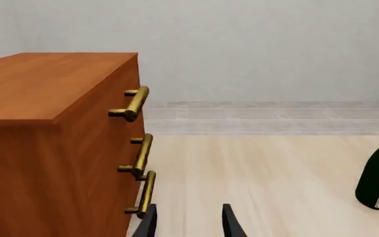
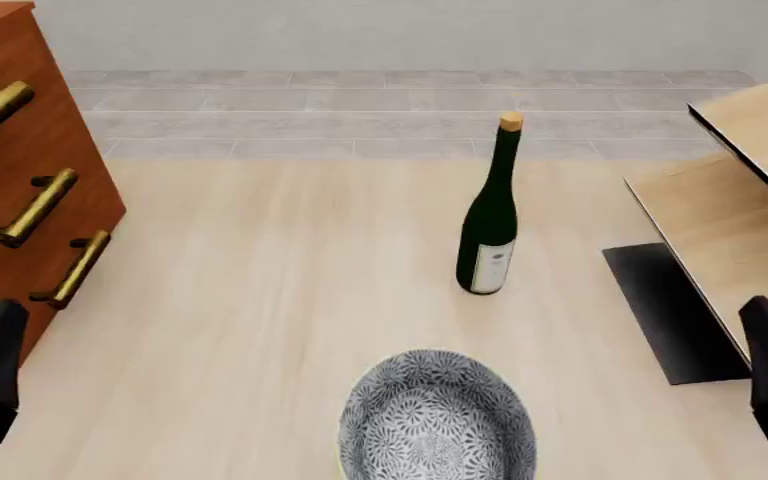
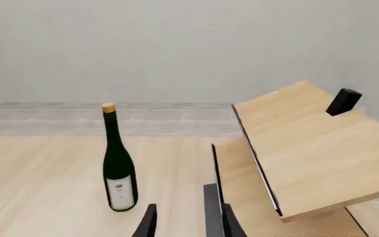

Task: Put the wine bottle on the wine rack.

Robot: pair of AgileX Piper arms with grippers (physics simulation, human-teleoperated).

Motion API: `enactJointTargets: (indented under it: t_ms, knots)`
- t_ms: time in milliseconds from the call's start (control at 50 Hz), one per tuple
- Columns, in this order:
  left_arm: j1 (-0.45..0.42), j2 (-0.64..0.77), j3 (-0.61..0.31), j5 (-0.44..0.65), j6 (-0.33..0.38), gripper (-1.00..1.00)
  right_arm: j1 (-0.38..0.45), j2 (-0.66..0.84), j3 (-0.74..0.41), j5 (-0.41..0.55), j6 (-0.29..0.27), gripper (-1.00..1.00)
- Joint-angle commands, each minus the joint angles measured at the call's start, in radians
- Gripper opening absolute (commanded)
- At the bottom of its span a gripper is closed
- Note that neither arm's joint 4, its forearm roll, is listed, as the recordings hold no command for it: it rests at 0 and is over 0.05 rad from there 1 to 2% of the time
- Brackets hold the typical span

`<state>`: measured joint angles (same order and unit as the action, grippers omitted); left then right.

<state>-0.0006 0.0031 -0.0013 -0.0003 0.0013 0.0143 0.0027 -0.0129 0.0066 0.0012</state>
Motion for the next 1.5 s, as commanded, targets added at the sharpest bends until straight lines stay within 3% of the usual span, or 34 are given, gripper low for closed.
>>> enactJointTargets:
  t_ms: [20,280,360,800,1500]
  knots:
    - [-0.002,0.007,-0.002,-0.007,0.002,1.00,-0.002,0.010,-0.005,-0.005,-0.007,1.00]
    - [-0.006,0.021,-0.001,-0.019,0.008,1.00,0.024,0.052,-0.024,-0.010,-0.018,1.00]
    - [-0.010,0.022,0.000,-0.020,0.011,1.00,0.059,0.156,-0.027,-0.094,-0.035,1.00]
    - [-0.008,0.005,0.000,0.001,0.017,1.00,0.119,0.413,-0.073,-0.289,-0.070,1.00]
    - [0.002,-0.003,0.001,0.020,0.012,1.00,0.179,0.657,-0.184,-0.383,-0.081,1.00]
